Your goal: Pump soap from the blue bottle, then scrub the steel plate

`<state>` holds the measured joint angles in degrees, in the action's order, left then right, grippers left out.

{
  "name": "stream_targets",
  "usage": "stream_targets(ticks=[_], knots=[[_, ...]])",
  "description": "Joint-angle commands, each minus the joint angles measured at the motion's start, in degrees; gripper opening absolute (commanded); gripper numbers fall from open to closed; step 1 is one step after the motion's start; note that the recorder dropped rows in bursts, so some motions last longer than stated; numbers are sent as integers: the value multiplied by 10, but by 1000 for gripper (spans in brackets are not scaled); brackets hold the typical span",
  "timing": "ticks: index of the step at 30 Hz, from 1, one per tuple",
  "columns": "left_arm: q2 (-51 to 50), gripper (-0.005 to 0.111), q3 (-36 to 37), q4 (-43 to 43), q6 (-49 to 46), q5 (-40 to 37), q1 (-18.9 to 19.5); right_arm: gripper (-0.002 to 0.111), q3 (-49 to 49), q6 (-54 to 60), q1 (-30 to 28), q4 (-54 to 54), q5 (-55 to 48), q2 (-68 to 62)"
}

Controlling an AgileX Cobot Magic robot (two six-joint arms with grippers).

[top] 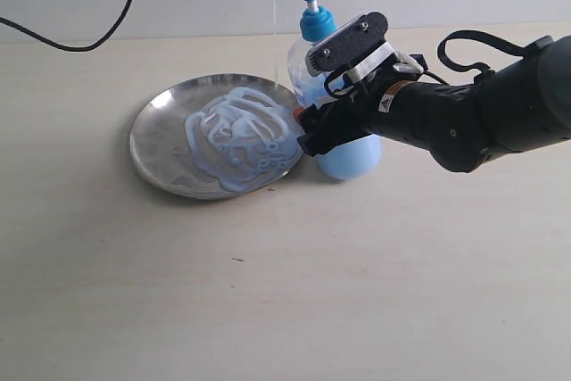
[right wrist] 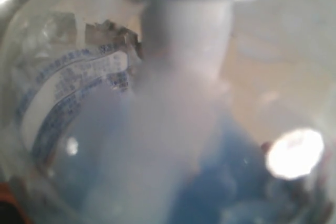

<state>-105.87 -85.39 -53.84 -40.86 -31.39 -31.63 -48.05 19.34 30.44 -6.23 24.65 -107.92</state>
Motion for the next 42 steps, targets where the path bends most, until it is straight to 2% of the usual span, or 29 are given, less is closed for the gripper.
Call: stream_targets(ticks=[1,12,27,33,42], knots=[[-37,0,21,53,11,-62,-15,0,-10,16,1,27,69,13],[-37,0,21,59,20,-56,-15,0,-10,16,1,27,69,13],[76,0,21,92,19,48,-13,0,-10,16,1,21,71,20],[122,0,21,92,21,80,10,0,-10,16,1,10,72,35],[172,0,21,92,24,50,72,0,-10,16,1,-33,72,56]])
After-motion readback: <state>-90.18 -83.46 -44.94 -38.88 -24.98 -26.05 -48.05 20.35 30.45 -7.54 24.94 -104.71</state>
